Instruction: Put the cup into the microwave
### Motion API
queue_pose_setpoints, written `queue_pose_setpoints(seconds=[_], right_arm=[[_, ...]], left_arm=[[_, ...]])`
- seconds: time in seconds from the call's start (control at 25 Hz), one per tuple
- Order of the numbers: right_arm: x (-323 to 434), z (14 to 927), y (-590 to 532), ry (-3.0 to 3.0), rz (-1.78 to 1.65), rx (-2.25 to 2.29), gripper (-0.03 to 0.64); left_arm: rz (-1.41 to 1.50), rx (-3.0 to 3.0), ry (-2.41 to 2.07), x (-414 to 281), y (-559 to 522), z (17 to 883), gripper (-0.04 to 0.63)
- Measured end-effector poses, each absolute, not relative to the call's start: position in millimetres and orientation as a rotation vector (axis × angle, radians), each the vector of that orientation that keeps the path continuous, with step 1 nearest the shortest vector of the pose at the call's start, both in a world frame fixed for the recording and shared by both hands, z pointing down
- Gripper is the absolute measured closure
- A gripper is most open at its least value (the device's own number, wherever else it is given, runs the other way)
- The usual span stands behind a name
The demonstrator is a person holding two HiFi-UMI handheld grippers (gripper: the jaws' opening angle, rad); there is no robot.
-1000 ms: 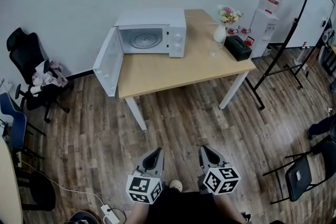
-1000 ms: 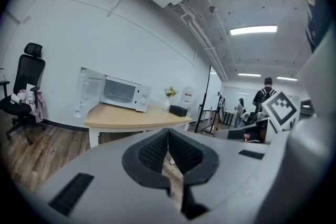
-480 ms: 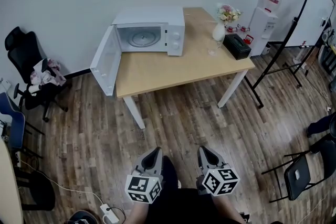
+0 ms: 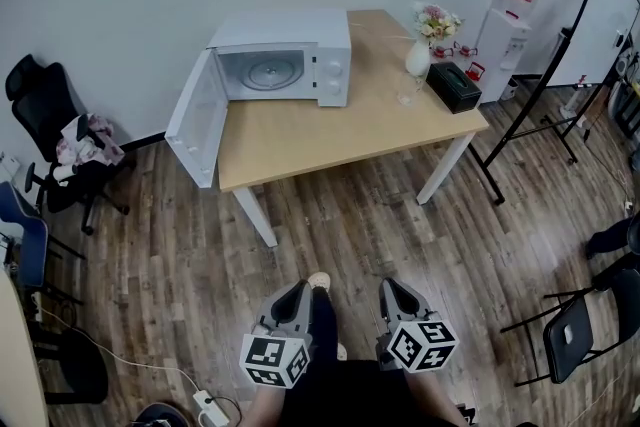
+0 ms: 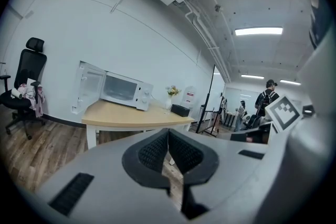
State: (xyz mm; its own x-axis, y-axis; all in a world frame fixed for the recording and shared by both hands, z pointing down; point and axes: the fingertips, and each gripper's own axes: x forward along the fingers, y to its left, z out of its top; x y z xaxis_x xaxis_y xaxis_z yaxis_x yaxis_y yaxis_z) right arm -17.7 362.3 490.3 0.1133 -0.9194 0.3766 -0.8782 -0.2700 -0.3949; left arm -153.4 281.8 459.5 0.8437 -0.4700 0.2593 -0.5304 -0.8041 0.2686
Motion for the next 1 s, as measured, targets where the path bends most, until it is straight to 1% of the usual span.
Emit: queue_pose_setpoints(seconds=[0.52, 1.0], right_arm=[[10, 489, 289, 1.882, -0.873, -2.263, 0.621], [47, 481, 213, 1.882, -0.894, -2.283, 0.621]], left_arm=[[0.255, 2.677, -0.780, -124, 214, 458, 0.589], [0.263, 2.667, -0.739, -80, 136, 451, 0.591]])
